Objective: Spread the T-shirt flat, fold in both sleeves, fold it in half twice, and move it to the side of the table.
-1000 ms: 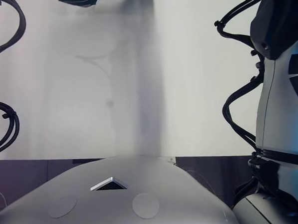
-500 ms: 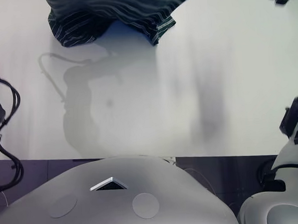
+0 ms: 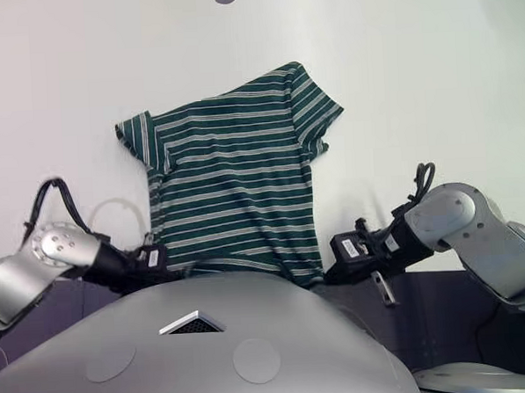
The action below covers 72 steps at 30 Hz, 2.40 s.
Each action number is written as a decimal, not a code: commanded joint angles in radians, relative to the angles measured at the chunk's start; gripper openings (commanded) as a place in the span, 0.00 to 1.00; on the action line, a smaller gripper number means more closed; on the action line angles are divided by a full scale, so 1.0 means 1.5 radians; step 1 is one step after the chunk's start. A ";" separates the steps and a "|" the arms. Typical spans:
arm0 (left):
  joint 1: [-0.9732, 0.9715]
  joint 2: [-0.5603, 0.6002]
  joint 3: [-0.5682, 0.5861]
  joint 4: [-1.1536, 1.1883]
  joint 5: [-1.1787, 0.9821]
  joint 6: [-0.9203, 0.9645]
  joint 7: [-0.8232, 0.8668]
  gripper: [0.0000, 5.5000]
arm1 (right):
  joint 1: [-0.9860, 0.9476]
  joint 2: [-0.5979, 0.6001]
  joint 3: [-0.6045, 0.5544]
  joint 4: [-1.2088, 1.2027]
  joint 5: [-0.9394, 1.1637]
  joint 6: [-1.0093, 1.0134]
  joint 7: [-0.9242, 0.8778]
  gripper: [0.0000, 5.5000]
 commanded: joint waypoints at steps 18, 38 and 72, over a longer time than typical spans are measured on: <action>-0.474 -0.328 0.181 0.554 -0.035 -0.070 0.215 0.32 | -0.564 0.506 0.010 0.688 0.108 0.015 -0.416 0.43; -0.423 -0.288 0.221 0.425 0.018 -0.270 0.170 0.00 | -0.428 0.460 0.110 0.754 -0.152 -0.141 -0.392 0.43; -0.381 -0.302 0.200 0.595 0.045 -0.288 0.131 0.00 | -0.403 0.476 0.107 0.747 -0.184 -0.148 -0.418 0.43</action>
